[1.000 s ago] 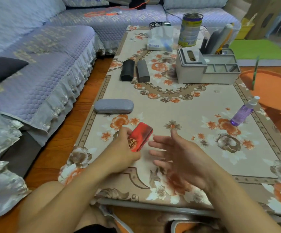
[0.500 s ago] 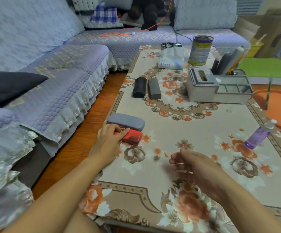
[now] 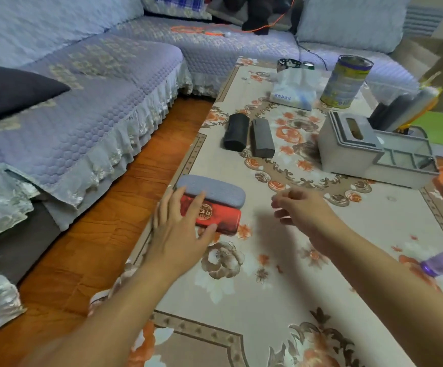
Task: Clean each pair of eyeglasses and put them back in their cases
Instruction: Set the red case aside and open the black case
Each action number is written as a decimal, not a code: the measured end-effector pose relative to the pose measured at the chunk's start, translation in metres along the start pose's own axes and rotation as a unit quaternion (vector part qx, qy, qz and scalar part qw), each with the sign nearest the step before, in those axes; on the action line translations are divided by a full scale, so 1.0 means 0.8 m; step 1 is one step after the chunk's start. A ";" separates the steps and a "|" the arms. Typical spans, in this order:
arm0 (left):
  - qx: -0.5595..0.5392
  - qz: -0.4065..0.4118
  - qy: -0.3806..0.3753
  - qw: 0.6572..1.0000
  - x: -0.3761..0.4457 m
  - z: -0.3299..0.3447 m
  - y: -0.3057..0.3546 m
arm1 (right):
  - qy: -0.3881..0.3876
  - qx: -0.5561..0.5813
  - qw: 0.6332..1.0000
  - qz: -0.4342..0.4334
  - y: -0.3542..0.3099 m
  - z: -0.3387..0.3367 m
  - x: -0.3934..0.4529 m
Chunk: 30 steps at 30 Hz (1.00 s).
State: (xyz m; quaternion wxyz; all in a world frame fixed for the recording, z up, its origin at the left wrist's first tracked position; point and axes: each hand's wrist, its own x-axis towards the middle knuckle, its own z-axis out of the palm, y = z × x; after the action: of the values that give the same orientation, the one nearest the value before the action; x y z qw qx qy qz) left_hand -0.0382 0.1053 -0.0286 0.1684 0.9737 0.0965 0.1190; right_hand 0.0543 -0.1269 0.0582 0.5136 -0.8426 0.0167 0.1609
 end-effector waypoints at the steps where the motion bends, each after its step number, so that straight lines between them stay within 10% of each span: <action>1: -0.003 -0.007 -0.009 1.000 0.002 0.001 0.000 | 0.035 -0.038 0.998 -0.023 -0.012 0.008 0.025; 14: 0.037 0.001 -0.010 0.999 0.007 0.011 0.001 | 0.158 -0.406 0.884 -0.171 -0.109 0.124 0.277; 22: 0.046 -0.001 -0.006 0.999 0.008 0.012 0.001 | 0.055 -0.366 0.925 -0.082 -0.126 0.143 0.294; 30: 0.044 0.003 -0.022 0.999 0.005 0.003 -0.002 | 0.005 -0.016 0.981 -0.195 -0.068 0.034 0.079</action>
State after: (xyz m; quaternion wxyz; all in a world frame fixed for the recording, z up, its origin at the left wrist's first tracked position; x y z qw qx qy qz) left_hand -0.0339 0.1069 -0.0303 0.1267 0.9829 0.0955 0.0937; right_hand 0.1178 -0.0689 0.0750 0.5213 -0.8387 -0.1481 0.0541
